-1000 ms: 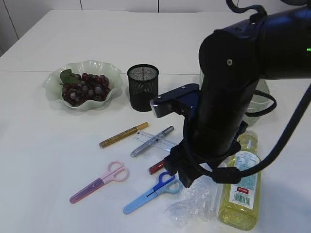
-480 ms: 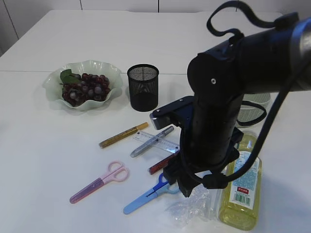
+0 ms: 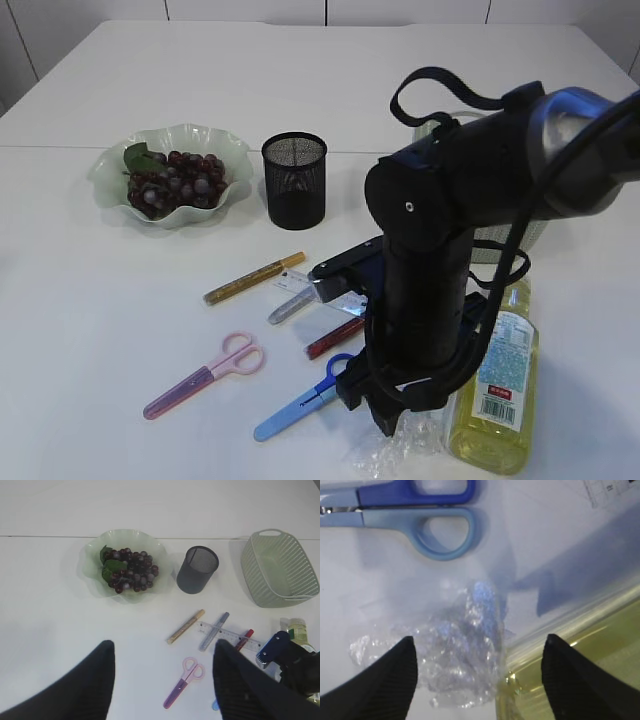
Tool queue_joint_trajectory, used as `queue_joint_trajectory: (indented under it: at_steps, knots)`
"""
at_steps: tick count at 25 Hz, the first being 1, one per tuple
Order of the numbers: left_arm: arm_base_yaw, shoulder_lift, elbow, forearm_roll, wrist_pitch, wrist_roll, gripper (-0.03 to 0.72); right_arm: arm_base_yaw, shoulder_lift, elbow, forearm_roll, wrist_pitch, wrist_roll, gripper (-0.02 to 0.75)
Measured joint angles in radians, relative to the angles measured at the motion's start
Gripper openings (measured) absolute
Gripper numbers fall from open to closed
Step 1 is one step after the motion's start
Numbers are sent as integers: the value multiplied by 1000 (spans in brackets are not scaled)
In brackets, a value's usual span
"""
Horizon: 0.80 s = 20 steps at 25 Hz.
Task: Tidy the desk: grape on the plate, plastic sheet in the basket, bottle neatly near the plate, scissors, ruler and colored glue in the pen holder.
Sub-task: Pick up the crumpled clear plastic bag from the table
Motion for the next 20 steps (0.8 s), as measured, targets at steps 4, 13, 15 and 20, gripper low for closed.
queue_joint_trajectory:
  at_steps: [4, 13, 15, 20]
  knots:
    - [0, 0, 0, 0, 0, 0, 454, 0, 16, 0, 6, -13, 0, 594]
    - [0, 0, 0, -2, 0, 0, 447, 0, 16, 0, 43, -35, 0, 594]
    - [0, 0, 0, -2, 0, 0, 447, 0, 16, 0, 52, -35, 0, 594]
    - [0, 0, 0, -2, 0, 0, 440, 0, 16, -1, 55, -10, 0, 594]
